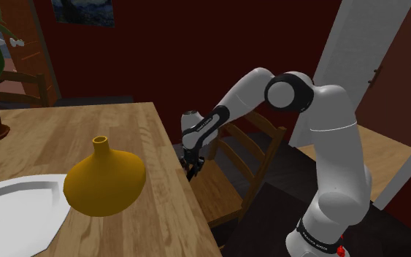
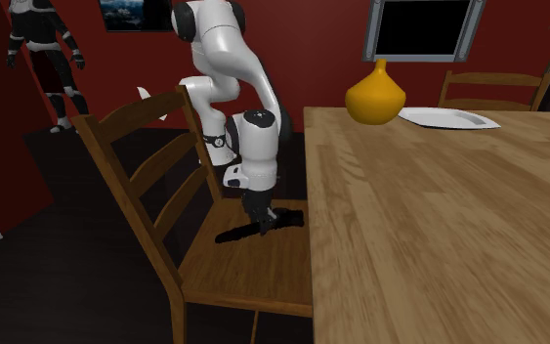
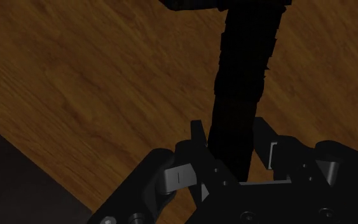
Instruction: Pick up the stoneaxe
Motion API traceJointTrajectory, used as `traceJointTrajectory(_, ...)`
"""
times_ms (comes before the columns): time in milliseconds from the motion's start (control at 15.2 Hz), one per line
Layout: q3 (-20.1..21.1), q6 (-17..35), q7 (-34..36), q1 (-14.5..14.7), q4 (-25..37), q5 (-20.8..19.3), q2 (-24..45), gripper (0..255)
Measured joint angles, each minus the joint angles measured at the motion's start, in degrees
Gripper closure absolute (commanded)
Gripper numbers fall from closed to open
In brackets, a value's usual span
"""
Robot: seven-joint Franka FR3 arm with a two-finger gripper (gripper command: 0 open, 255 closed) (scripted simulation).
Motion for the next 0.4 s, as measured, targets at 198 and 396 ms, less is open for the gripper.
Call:
traceJointTrajectory(198, 0.17, -1.49, -0.08, -0.09, -0.41, 0.21, -1.90, 255)
traceJointTrajectory(396, 0.29, -2.90, -0.23, -0.21, -0.55, 0.40, -3.45, 255)
